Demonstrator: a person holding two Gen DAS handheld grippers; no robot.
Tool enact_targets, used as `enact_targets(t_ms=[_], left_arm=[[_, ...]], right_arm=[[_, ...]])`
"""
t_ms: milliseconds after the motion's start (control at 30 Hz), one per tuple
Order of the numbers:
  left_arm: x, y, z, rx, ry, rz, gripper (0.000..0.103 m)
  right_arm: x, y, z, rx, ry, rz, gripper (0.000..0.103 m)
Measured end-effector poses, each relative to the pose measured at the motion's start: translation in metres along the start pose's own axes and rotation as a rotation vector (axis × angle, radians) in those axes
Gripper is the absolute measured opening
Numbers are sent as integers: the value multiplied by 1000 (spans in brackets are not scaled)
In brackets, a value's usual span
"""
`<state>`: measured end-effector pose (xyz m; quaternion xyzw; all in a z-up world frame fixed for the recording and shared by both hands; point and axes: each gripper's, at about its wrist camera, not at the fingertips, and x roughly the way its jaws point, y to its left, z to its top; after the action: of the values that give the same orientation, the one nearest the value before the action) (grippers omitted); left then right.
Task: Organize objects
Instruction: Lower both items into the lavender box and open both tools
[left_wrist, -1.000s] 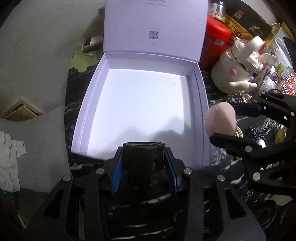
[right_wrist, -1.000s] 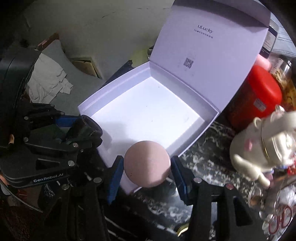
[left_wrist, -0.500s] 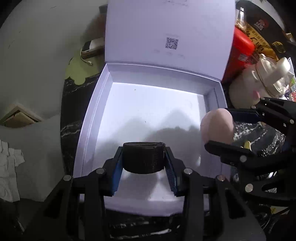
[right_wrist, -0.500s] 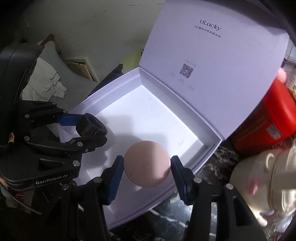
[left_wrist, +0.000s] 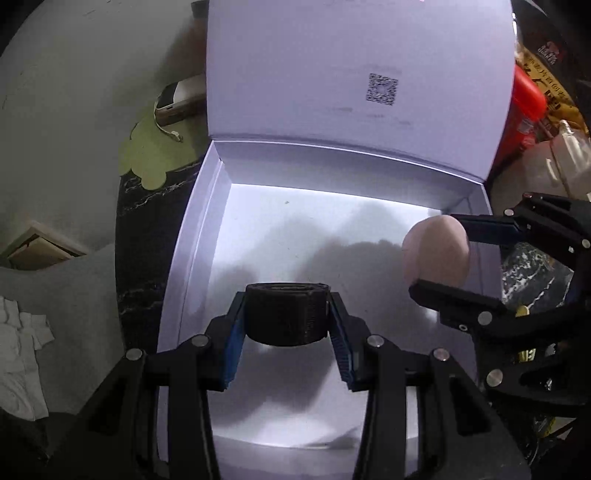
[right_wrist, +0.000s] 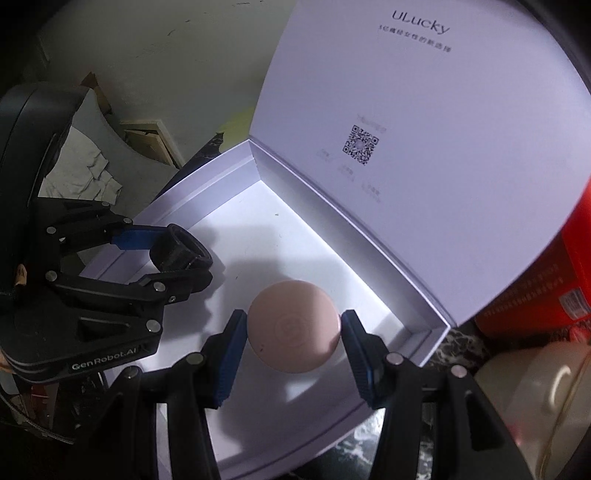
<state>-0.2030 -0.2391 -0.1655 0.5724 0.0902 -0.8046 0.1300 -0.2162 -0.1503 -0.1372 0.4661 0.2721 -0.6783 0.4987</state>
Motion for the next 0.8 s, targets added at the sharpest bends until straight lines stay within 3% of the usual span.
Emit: enact_targets(t_ms=[433,800], left_arm=[[34,8,14,-4,48,-11,40],[49,8,23,9,41,-22,40]], right_arm=[[26,-12,9,15,13,15,53],[43,-13,9,17,41,19,53]])
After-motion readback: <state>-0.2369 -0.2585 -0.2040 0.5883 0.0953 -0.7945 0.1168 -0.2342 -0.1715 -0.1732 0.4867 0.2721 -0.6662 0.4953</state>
